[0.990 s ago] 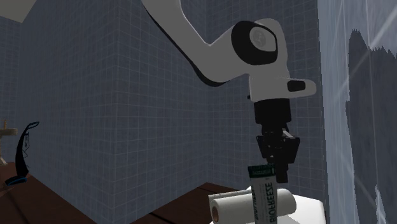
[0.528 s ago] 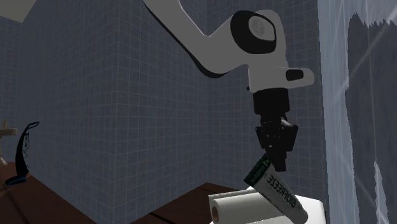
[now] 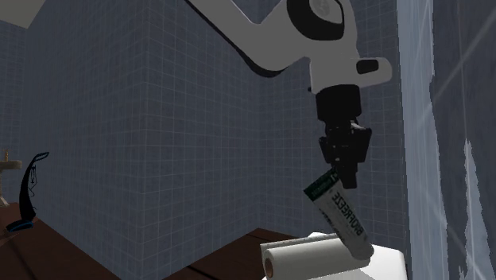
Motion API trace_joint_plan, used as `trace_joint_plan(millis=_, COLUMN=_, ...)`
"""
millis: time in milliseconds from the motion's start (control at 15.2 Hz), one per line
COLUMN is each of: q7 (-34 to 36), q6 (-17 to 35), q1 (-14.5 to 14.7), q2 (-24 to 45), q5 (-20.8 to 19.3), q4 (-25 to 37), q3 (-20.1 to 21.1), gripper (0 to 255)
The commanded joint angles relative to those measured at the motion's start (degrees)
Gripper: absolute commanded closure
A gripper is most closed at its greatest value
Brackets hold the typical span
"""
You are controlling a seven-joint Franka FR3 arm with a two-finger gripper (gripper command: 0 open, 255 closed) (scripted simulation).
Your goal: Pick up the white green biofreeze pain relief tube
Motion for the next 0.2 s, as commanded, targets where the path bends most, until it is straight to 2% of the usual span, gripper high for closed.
trace_joint_plan(millis=0, q7=-0.05, q6=-1.51, q1=0.04, q2=-0.20, q5=0.05, q4=1.29, q3=0.04, gripper=255)
trace_joint_plan(millis=132, q7=-0.06, q6=-1.62, q1=0.05, q2=-0.23, q5=0.06, q4=1.38, q3=0.04, gripper=255)
